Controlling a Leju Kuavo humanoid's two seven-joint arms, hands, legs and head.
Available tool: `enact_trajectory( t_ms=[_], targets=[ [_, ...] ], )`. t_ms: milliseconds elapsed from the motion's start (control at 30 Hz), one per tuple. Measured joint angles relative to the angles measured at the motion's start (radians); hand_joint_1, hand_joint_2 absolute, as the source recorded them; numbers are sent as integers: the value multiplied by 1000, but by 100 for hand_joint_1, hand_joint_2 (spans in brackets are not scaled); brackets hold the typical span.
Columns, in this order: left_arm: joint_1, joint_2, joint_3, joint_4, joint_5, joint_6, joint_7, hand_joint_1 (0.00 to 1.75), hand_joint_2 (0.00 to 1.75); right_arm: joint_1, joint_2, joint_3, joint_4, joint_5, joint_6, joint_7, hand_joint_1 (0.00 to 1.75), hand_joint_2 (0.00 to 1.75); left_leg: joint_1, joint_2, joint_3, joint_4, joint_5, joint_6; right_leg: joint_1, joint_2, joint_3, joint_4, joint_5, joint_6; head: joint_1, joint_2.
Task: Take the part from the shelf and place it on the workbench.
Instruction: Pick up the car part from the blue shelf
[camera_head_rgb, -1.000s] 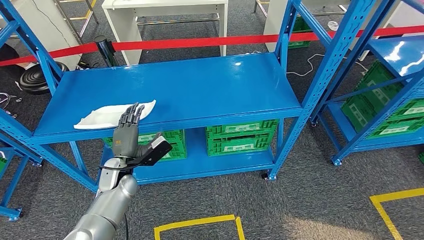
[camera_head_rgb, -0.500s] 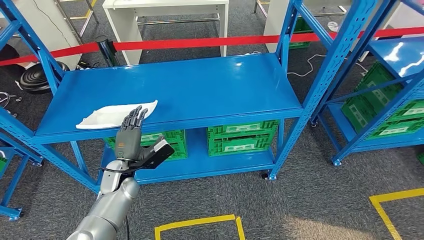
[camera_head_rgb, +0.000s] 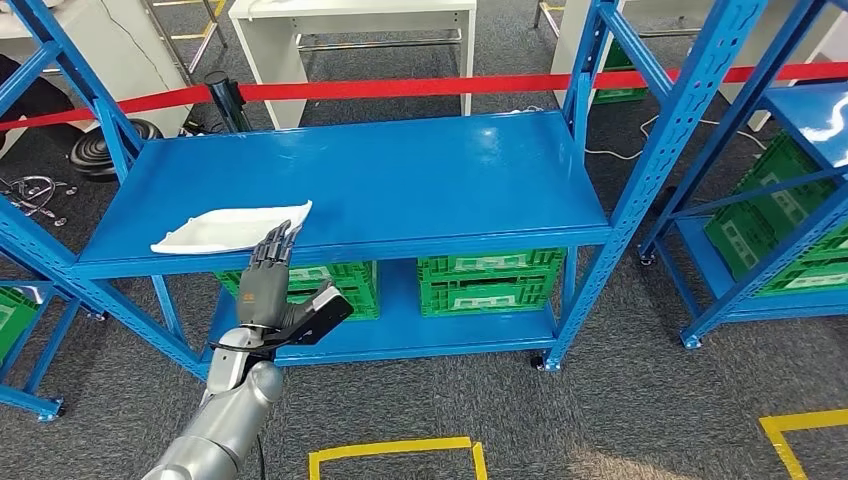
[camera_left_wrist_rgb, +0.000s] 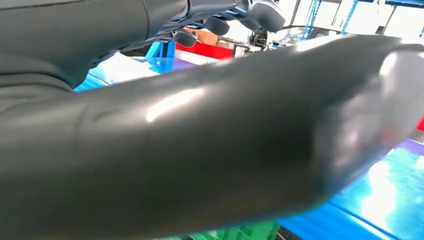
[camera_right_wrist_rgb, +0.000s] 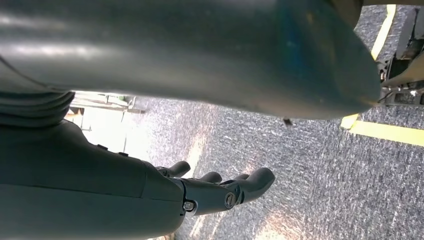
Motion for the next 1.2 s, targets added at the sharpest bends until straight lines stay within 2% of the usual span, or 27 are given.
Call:
enact_trajectory(
  t_ms=[100,133,200,333,400,867,1200],
  targets=[
    [-1,0,0,1,9,2,-8,0,0,-1,0,0,0,1,0,0,0,0,-3,12,2,-5,6,29,5,-1,2,-1,0,-5,-4,0],
    [-1,1,1,1,11,3,-9,0,0,-1,0,0,0,1,0,0,0,0,-3,12,2,-7,7,34,7,-1,2,-1,-1,-6,-4,0],
    [-1,1,1,1,15,5,-10,0,0,0,0,0,0,2,0,0,0,0,-3,12,3,-10,9,29,9,-1,2,-1,-2,-9,-5,0],
    [0,1,2,0,32,3,-12,0,0,0,-1,0,0,3,0,0,0,0,-2,12,5,-15,9,-5,10,-1,2,-1,-3,-9,-5,0],
    [1,1,5,-1,38,2,-9,0,0,0,-1,0,0,4,1,0,0,0,-3,12,5,-15,8,-10,10,-1,3,-2,-3,-9,-4,0],
    [2,6,7,-12,22,-45,11,0,0,-1,1,-1,0,3,10,0,0,0,-7,12,5,-9,4,-2,9,-2,17,-22,4,2,-4,0],
    [1,13,7,-18,0,-23,45,0,0,-1,14,-6,0,0,7,0,0,0,-8,12,5,-7,3,2,7,-2,18,-23,4,6,-4,0]
  ],
)
